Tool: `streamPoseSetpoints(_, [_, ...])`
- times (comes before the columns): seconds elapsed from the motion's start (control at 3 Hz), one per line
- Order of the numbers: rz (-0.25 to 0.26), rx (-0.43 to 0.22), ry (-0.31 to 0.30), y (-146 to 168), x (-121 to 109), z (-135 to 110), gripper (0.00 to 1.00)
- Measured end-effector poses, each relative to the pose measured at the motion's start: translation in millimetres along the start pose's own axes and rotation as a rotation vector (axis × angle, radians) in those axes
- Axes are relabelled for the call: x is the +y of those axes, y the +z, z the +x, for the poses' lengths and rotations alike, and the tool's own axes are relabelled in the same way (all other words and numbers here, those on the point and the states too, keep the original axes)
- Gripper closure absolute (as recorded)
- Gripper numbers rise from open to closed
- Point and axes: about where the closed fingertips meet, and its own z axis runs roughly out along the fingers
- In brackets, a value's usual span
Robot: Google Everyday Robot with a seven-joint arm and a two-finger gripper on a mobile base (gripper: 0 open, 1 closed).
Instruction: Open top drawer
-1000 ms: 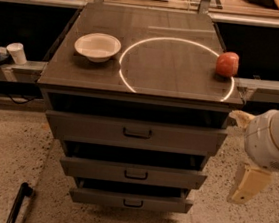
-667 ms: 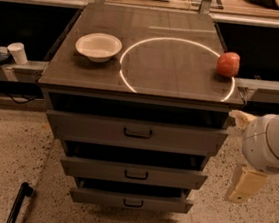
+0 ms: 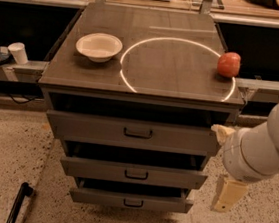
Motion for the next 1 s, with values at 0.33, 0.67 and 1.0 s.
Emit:
streamPoseSetpoints(0.33, [0.073,-0.049,0.008,39,-14,-1,0.00])
streamPoseSetpoints(0.67, [0.165,-0.114,0.048,65,-45,1,0.00])
streamPoseSetpoints(1.0, [0.189,-0.173,0.050,83,-72,0,0.00])
